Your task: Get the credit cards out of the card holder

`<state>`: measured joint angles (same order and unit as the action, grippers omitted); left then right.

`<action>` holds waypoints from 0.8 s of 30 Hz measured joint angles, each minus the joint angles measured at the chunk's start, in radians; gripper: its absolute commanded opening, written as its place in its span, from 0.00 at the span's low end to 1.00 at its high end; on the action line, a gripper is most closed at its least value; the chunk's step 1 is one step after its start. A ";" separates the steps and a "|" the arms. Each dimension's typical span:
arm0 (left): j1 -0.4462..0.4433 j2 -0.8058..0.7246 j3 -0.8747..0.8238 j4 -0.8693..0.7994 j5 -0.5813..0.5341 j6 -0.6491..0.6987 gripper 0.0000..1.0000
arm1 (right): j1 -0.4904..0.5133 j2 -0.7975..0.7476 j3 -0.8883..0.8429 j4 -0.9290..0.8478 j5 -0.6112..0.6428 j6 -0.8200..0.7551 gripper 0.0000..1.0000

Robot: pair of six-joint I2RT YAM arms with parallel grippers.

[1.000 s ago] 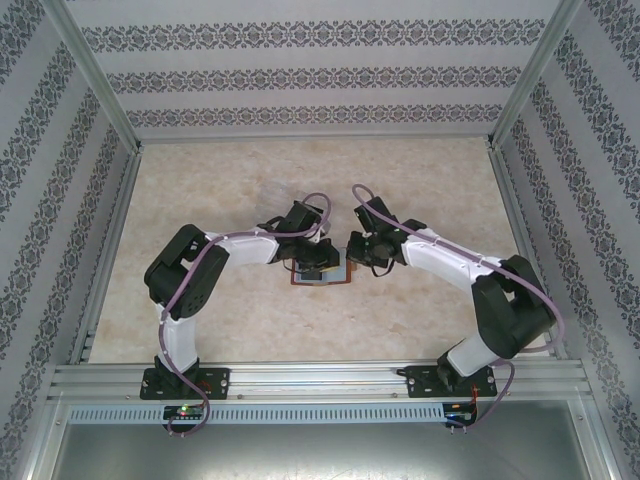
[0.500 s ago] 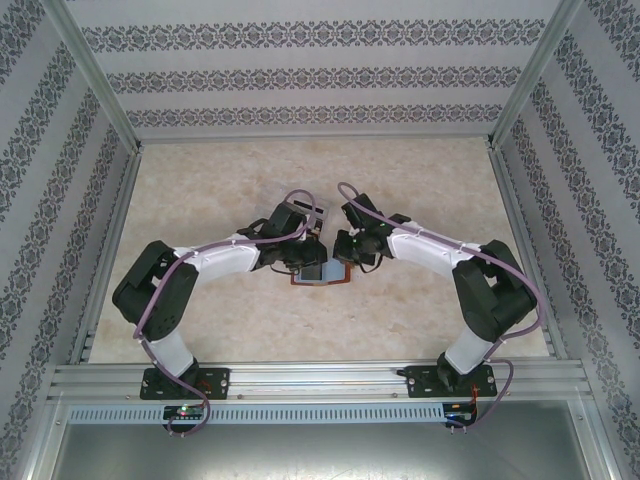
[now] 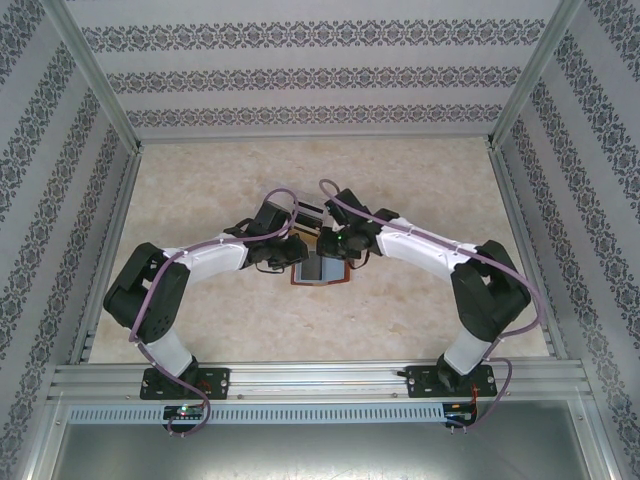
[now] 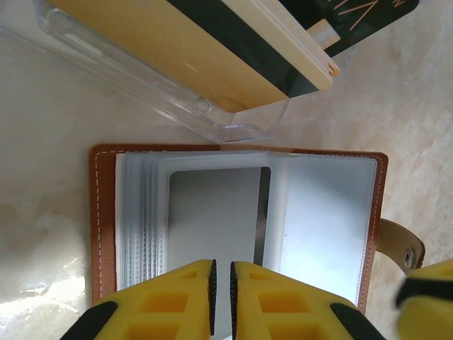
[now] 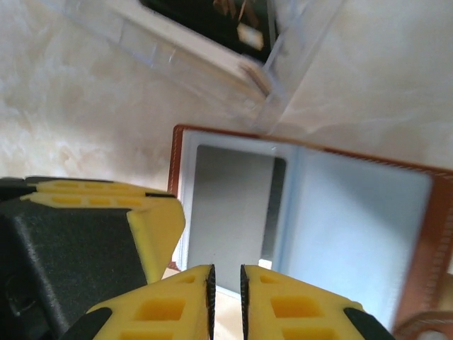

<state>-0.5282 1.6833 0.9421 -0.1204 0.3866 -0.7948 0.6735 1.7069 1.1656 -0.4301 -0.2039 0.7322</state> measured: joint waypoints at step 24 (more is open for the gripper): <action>0.000 0.050 -0.017 0.000 -0.007 -0.014 0.10 | -0.063 0.120 -0.077 0.158 -0.147 0.049 0.18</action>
<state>-0.5282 1.7329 0.9249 -0.1200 0.3798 -0.8089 0.6102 1.8267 1.0885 -0.2718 -0.3508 0.7815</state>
